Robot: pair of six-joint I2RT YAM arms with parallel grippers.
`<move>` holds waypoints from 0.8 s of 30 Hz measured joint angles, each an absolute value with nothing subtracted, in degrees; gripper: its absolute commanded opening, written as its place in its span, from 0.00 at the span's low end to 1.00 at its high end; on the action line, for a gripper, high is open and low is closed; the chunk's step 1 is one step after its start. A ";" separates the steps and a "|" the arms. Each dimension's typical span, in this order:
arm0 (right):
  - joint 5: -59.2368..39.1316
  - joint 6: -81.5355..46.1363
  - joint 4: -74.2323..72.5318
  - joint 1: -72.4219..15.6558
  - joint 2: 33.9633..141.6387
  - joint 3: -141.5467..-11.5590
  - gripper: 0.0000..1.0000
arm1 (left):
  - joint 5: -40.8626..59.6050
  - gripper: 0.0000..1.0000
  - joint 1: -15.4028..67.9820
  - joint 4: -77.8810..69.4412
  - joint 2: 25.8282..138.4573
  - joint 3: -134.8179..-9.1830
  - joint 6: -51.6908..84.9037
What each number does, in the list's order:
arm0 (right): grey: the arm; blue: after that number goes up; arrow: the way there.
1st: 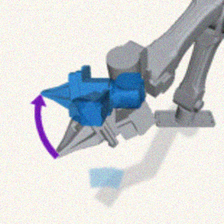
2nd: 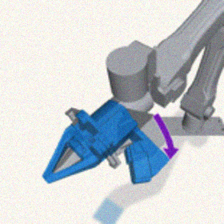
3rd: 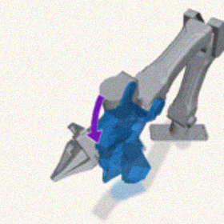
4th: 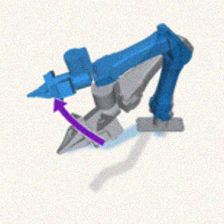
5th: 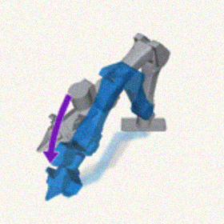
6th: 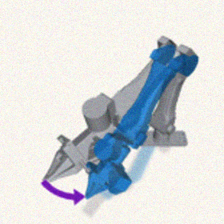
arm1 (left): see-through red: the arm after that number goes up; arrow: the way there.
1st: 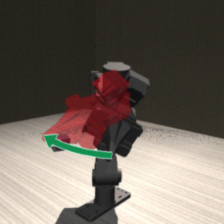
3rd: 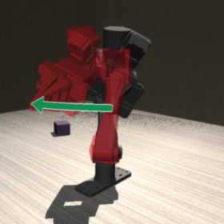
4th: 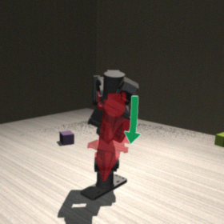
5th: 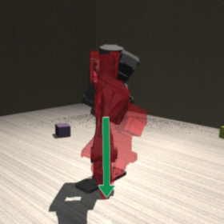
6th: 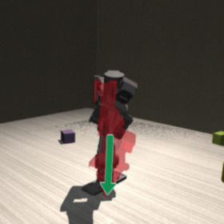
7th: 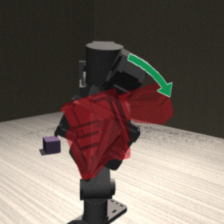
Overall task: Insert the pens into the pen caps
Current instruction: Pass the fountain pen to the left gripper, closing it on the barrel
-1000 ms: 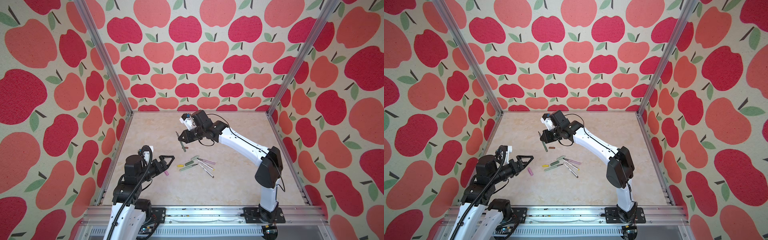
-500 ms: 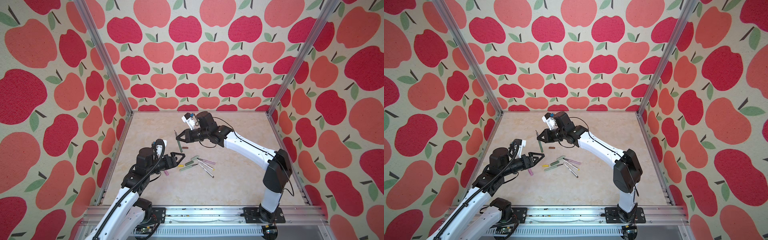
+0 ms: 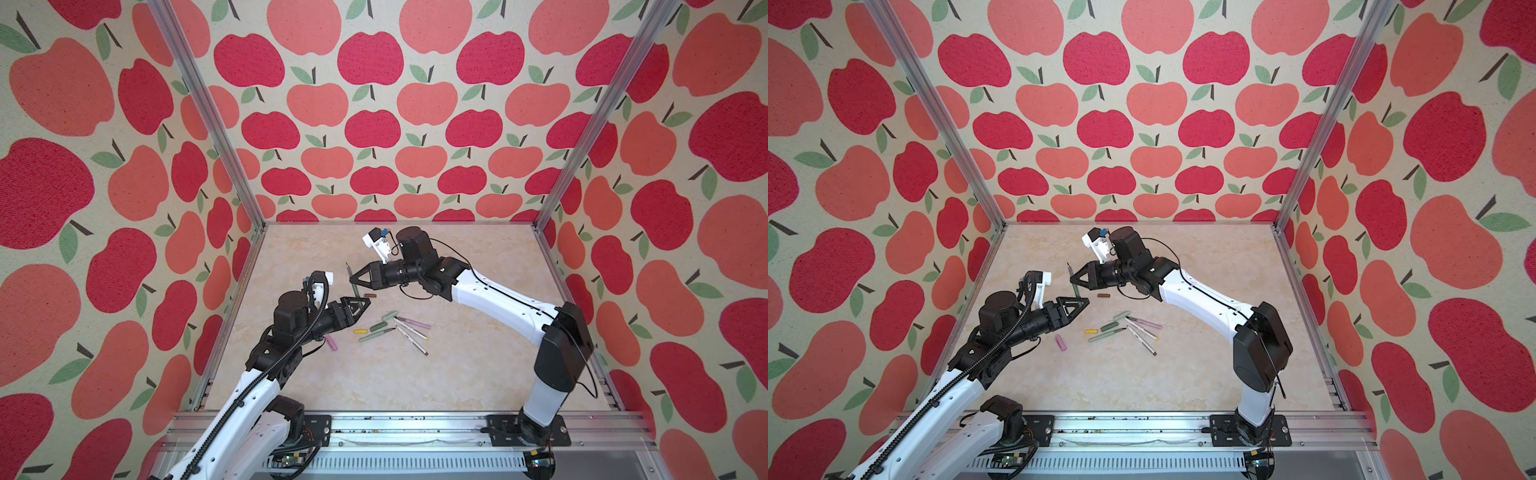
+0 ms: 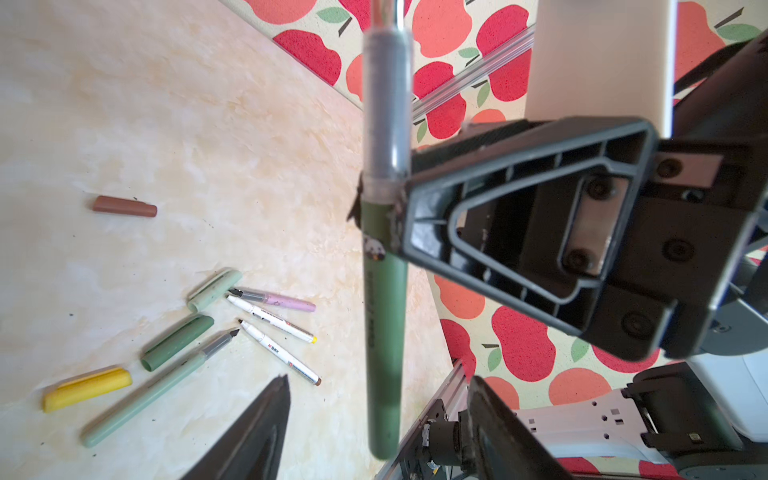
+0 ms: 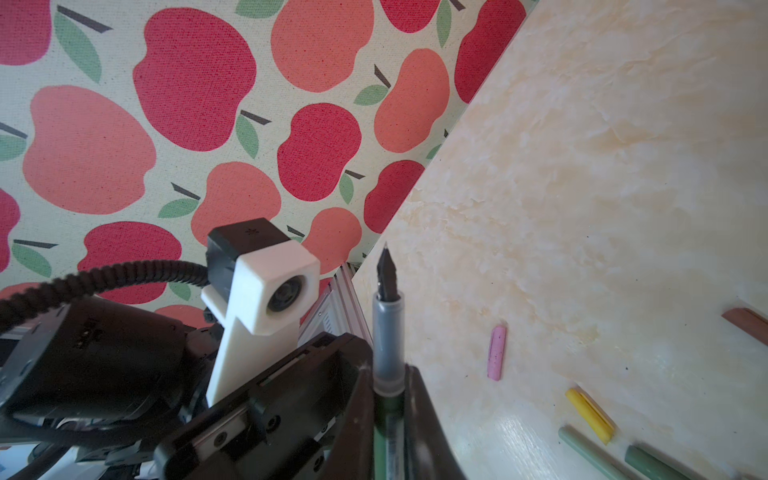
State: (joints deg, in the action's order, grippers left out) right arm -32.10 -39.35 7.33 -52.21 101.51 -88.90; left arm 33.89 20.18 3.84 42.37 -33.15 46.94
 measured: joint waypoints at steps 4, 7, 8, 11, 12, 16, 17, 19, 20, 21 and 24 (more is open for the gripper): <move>-33.26 -39.33 6.72 -52.62 101.25 -88.86 0.06 | 33.32 0.59 20.18 3.25 42.41 -33.17 47.37; -33.87 -39.33 5.98 -52.88 101.21 -88.51 0.06 | 33.23 0.50 20.18 2.81 42.76 -33.30 47.83; -34.02 -39.33 5.96 -52.99 101.19 -88.47 0.06 | 33.19 0.49 20.18 2.68 42.94 -33.36 48.01; -34.20 -39.31 5.74 -53.25 101.14 -88.27 0.06 | 33.08 0.45 20.18 2.63 43.18 -33.39 48.36; -34.22 -39.33 5.74 -53.25 101.12 -88.20 0.06 | 32.95 0.43 20.18 2.63 43.18 -33.39 48.51; -34.22 -39.27 5.63 -53.52 100.82 -87.77 0.06 | 32.60 0.39 20.18 2.61 43.18 -33.39 48.58; -34.22 -39.24 5.61 -53.58 100.79 -87.77 0.07 | 32.42 0.38 20.18 2.61 43.16 -33.39 48.56; -34.20 -39.03 5.80 -53.71 100.77 -87.77 0.06 | 32.29 0.36 20.18 2.50 43.13 -33.39 48.56; -34.20 -39.00 5.89 -53.80 100.77 -87.77 0.06 | 32.21 0.35 20.18 2.44 43.13 -33.39 48.56; -34.20 -38.85 6.02 -53.89 100.77 -87.77 0.06 | 32.10 0.34 20.18 2.35 43.13 -33.39 48.56; -34.20 -38.52 6.24 -54.00 100.77 -87.77 0.06 | 31.86 0.31 20.18 2.26 43.13 -33.50 48.56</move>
